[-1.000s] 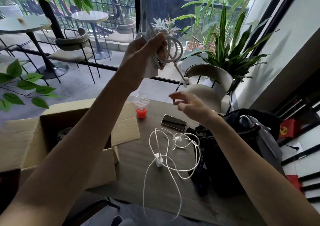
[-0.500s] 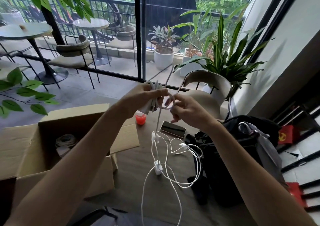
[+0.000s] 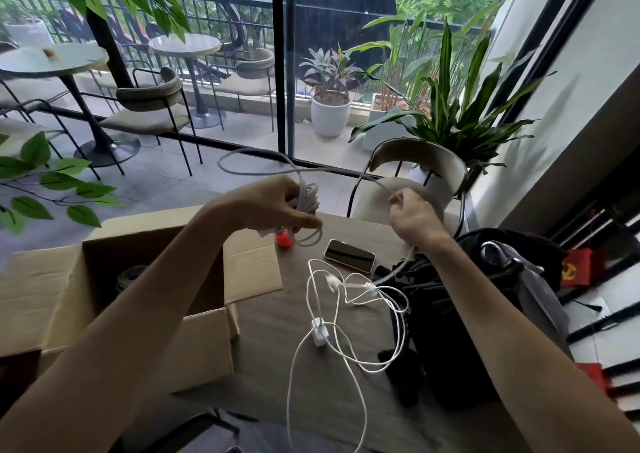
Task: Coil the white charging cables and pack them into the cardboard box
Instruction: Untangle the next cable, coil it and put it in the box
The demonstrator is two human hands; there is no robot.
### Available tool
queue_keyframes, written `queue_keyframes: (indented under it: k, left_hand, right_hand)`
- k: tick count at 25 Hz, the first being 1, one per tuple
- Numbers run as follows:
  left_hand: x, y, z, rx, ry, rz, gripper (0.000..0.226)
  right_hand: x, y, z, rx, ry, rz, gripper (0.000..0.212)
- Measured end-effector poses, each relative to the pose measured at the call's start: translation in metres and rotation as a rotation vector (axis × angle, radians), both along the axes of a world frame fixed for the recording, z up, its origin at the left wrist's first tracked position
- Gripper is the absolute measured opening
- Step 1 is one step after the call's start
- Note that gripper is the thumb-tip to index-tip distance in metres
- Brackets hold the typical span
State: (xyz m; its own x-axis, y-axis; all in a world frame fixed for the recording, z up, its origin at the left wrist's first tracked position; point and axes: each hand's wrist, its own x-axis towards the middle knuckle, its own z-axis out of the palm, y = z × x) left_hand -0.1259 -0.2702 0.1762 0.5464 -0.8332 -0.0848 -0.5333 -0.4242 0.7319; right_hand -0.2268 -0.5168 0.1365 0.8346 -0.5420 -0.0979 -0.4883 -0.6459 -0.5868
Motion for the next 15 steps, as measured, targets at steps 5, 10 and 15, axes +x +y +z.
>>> queue_keyframes:
  k: [5,10,15]
  left_hand:
    - [-0.015,-0.009,-0.012,0.369,-0.572,-0.135,0.021]
    - [-0.007,-0.015,-0.015,0.381,-0.692,-0.113,0.017]
    - [0.004,0.001,-0.023,0.147,-0.092,-0.093,0.017]
  right_hand:
    - [-0.005,0.035,0.005,0.049,-0.318,0.514,0.069]
    - [0.013,0.053,0.022,-0.033,-0.368,0.673,0.028]
    - [0.01,0.043,0.015,0.352,-0.223,0.635,0.032]
